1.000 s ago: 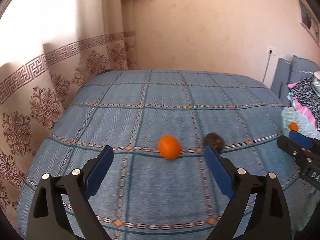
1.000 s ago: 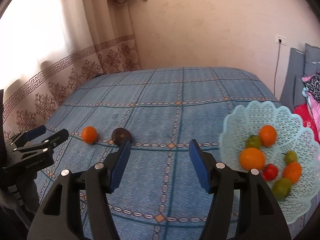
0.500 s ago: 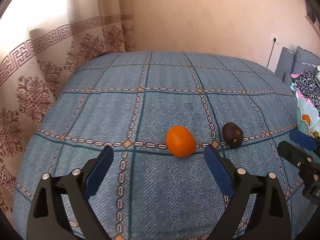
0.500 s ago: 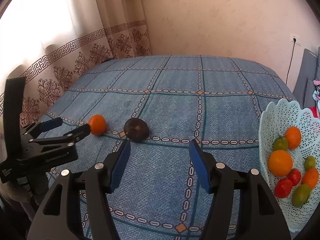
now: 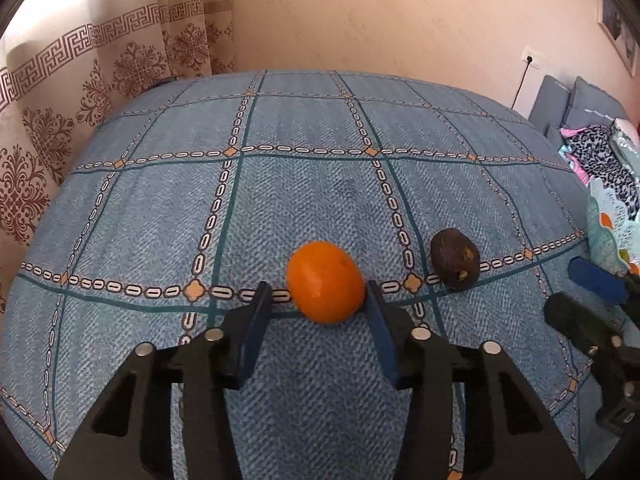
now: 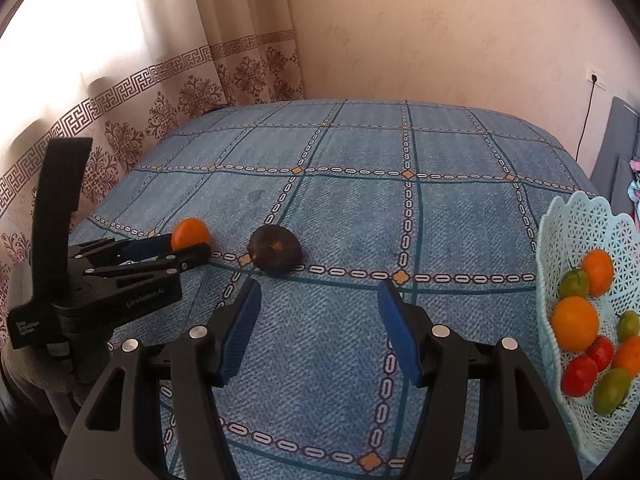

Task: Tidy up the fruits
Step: 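Grasp the orange with the left tool while the right tool grasps the dark brown fruit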

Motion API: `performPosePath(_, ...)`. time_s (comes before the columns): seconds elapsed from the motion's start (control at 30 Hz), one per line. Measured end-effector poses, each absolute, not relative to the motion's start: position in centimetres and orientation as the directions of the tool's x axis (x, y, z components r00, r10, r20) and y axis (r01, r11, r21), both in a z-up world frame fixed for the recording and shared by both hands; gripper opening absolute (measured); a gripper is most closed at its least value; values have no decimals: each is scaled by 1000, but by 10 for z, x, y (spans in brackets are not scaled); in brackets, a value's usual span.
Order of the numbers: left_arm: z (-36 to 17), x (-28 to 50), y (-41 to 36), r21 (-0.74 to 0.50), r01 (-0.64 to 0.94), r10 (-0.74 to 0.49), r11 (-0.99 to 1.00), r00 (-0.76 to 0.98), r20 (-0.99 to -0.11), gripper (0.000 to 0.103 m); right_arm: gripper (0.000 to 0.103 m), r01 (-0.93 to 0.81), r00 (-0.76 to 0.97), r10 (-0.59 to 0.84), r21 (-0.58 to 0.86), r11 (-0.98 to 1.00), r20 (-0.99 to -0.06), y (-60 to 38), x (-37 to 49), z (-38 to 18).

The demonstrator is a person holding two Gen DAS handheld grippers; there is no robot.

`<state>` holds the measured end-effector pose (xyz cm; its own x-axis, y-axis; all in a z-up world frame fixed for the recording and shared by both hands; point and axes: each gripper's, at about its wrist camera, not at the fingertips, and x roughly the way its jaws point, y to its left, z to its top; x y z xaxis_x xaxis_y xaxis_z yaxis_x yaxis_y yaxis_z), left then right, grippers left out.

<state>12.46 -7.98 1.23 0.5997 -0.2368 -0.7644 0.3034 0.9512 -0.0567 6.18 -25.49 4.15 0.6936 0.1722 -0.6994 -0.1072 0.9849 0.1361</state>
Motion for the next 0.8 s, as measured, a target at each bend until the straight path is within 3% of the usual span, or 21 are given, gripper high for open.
performPosePath(0.03,13,123,-80,-59,311,-244,948,600,-762,39,63,-110,692,174,136,985,-700,-253,62,41)
performPosePath(0.8,31,103,-46,-100,216,-222,971,668,-710,38,62,-152,634,206,141,978,-746,-224,112,21)
